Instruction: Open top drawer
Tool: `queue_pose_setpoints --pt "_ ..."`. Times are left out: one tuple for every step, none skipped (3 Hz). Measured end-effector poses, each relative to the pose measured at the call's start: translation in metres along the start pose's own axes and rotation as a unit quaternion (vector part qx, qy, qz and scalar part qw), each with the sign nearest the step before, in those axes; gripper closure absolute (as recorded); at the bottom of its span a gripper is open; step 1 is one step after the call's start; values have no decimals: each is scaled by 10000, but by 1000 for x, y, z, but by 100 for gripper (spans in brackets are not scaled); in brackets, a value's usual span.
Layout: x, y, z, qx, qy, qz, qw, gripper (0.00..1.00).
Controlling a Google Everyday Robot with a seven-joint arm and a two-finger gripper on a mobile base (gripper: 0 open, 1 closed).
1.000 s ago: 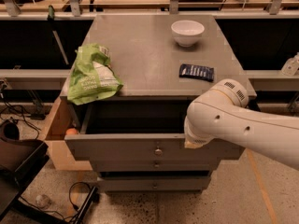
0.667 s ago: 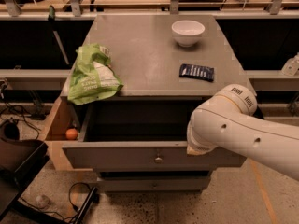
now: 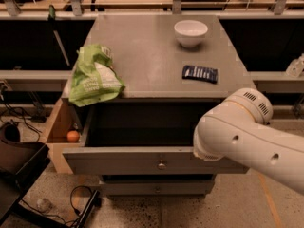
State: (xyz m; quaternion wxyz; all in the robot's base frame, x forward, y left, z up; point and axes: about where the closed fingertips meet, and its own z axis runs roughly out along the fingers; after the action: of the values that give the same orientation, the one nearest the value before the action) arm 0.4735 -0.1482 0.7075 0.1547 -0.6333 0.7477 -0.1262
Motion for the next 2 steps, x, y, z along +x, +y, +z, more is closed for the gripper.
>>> queue_pose_setpoints --pt "7 14 -29 80 68 77 9999 100" --pt "50 52 -108 199 305 439 9984 100"
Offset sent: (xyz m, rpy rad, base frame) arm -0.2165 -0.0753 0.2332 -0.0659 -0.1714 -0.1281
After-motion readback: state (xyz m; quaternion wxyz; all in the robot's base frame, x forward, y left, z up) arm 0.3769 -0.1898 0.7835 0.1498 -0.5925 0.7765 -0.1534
